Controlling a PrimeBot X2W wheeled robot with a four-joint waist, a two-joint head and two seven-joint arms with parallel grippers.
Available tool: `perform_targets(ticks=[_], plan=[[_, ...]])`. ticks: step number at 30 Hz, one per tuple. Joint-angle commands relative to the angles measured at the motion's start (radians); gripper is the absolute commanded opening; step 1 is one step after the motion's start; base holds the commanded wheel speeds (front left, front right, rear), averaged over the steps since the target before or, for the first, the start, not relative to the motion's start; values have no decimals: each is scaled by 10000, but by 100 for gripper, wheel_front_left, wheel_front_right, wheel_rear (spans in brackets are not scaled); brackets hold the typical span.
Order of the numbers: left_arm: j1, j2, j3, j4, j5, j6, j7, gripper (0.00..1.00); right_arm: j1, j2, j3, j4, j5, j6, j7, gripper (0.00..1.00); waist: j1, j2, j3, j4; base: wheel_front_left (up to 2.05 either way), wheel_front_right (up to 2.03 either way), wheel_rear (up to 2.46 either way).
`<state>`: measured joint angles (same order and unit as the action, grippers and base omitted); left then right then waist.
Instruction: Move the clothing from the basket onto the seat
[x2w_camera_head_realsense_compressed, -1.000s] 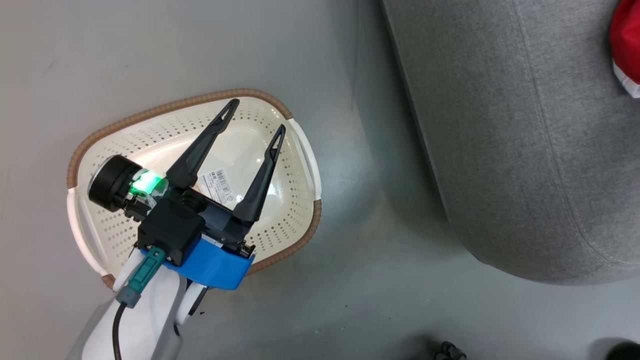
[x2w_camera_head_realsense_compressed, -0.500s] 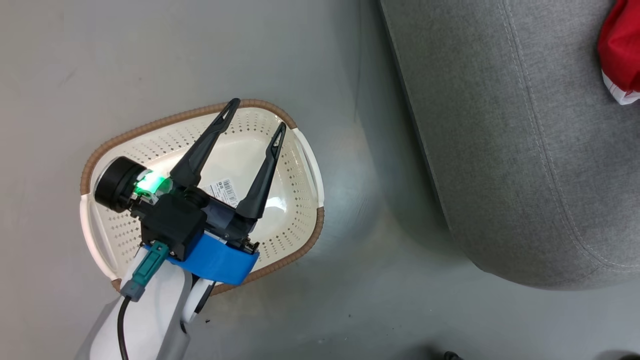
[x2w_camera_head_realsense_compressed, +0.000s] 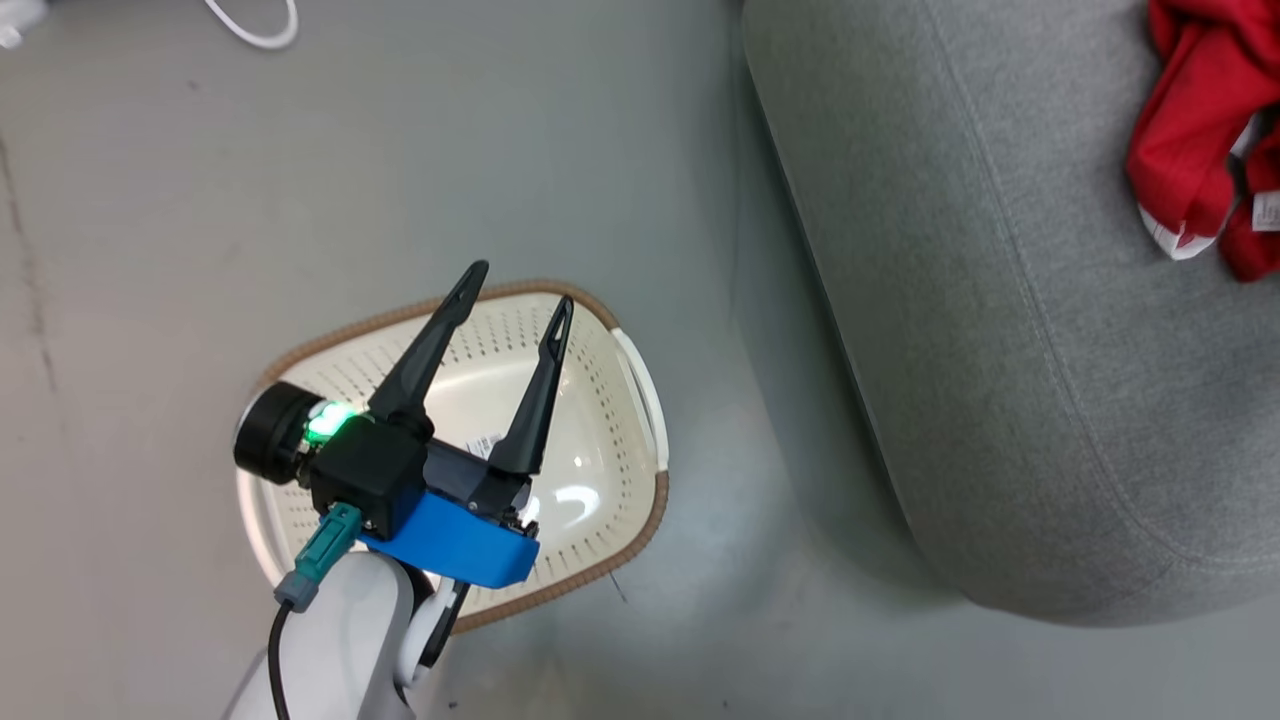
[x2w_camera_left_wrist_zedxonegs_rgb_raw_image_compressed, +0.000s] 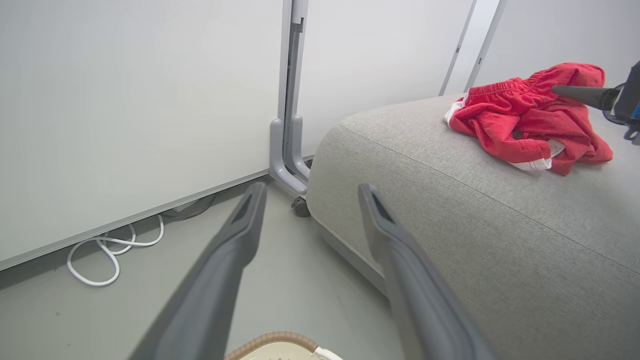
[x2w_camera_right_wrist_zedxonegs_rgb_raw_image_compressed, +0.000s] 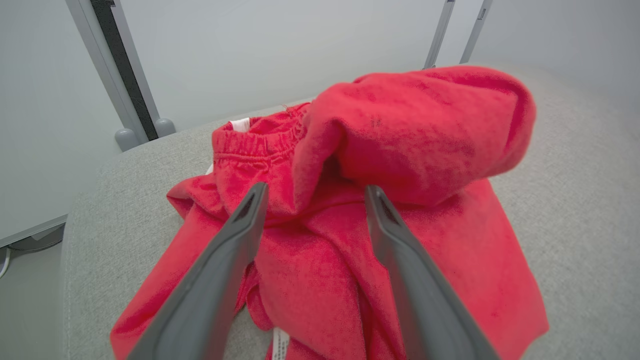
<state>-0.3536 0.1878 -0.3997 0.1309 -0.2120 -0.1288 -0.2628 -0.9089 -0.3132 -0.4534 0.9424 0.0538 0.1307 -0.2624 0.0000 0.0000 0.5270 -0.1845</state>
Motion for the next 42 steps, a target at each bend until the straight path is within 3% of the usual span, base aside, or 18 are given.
perform_targets(ticks=[1,13,22,34,42], plan=[[101,-22,81,60,-37,0,-29,100,207,-78,47,-48,28,1,-34,100,0,0,-519,231,0,0,0],[1484,-830,521,1099,-433,-16,-28,100,2925,109,795,-858,402,1,-34,100,0,0,-3127,998,0,0,0],[2524,-1127,1194,1570,-505,-19,-29,100,5306,915,1588,-2736,1025,1,101,100,0,0,-4627,1559,0,0,0],[3117,-1297,2324,2017,-397,-18,-28,100,7724,2006,2627,-5799,665,1,1041,100,0,0,-5202,2202,0,0,0],[3121,-1347,2876,2447,-327,-18,-28,100,8520,2482,3139,-6942,667,1,1400,100,0,0,-5370,2753,0,0,0]])
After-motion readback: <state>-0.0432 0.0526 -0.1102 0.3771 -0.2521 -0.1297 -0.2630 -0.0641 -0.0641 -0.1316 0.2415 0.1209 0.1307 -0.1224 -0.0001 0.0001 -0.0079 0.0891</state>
